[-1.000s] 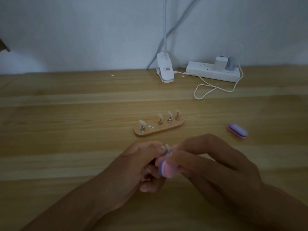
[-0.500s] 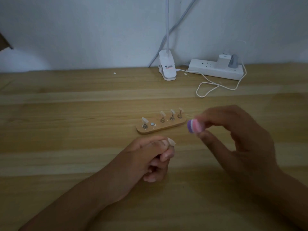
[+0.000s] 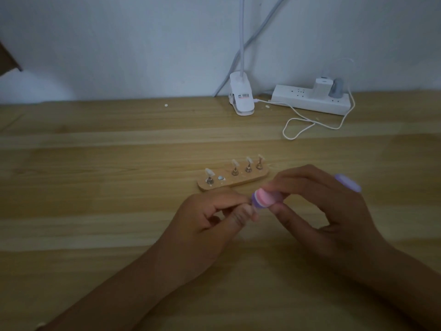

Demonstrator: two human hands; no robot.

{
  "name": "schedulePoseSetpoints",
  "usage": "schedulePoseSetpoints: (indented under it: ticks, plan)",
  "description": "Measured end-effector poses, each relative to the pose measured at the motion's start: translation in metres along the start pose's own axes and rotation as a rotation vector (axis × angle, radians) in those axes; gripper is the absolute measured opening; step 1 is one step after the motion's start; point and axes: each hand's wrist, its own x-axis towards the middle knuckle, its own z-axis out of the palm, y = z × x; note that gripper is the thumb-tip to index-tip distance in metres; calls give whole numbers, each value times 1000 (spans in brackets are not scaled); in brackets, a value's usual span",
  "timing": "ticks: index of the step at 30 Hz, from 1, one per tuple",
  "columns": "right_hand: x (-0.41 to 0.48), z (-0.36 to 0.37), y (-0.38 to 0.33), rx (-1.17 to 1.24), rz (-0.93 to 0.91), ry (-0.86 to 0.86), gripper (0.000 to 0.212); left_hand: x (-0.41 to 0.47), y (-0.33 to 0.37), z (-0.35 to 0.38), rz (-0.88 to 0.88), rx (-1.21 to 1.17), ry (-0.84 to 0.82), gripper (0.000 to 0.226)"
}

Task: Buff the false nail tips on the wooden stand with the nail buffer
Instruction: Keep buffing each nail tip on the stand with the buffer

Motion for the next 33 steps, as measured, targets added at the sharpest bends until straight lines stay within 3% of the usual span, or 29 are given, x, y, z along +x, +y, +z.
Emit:
schedulePoseSetpoints:
  ticks: [5, 10, 14, 18, 22, 25, 29, 33]
  plan:
    - [0, -5, -5, 125, 17, -48, 18, 2, -1, 0, 43, 97, 26, 11]
    - [3, -9, 8, 453, 477, -60, 20, 0, -2, 1, 79, 145, 44, 13]
    - [-1, -6, -2, 452, 330, -268, 25, 1, -4, 2, 83, 195, 38, 11]
    - [-1, 0, -6, 338, 230, -259, 17, 0, -2, 2, 94, 139, 18, 12]
    - [2, 1, -6, 378, 275, -239, 9, 0, 0, 1, 87, 133, 21, 11]
    - [3, -1, -6, 598, 394, -279, 5, 0, 2, 0, 84, 173, -3, 12]
    - [3, 1, -6, 984, 685, -310, 5, -3, 8, 0, 164, 293, -39, 18]
    - [4, 4, -12, 1233, 771, -291, 9, -4, 11, -1, 223, 287, -17, 24]
